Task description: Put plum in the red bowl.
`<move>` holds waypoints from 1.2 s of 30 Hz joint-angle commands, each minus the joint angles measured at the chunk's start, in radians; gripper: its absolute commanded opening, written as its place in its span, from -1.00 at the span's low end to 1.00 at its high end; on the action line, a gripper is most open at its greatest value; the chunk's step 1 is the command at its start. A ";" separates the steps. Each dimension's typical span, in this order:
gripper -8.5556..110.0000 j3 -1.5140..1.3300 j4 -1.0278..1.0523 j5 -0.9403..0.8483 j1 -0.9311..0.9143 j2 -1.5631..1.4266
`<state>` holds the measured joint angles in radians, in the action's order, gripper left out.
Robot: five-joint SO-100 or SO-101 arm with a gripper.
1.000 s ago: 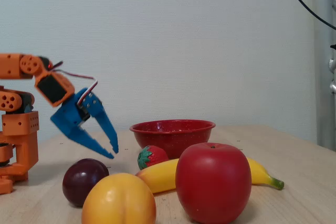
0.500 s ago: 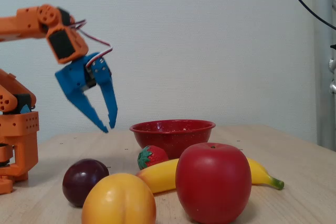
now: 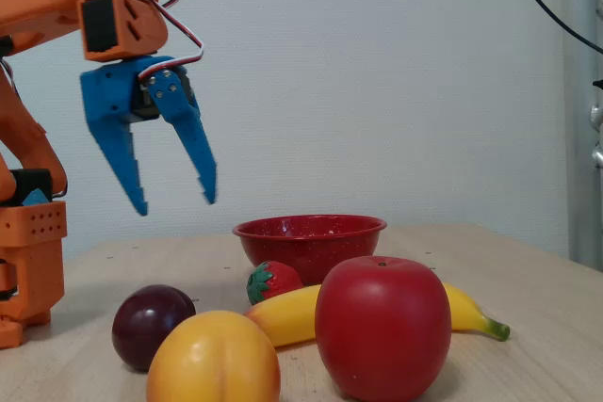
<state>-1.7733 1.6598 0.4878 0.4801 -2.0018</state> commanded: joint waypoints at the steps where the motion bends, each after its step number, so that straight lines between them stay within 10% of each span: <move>1: -0.21 0.046 0.015 0.086 0.060 -0.018; 12: 0.12 -0.166 -0.117 0.344 0.176 -0.011; 36: 0.13 -0.345 -0.341 0.442 0.229 0.071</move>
<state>-2.1552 1.3468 0.9050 0.6765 -1.9067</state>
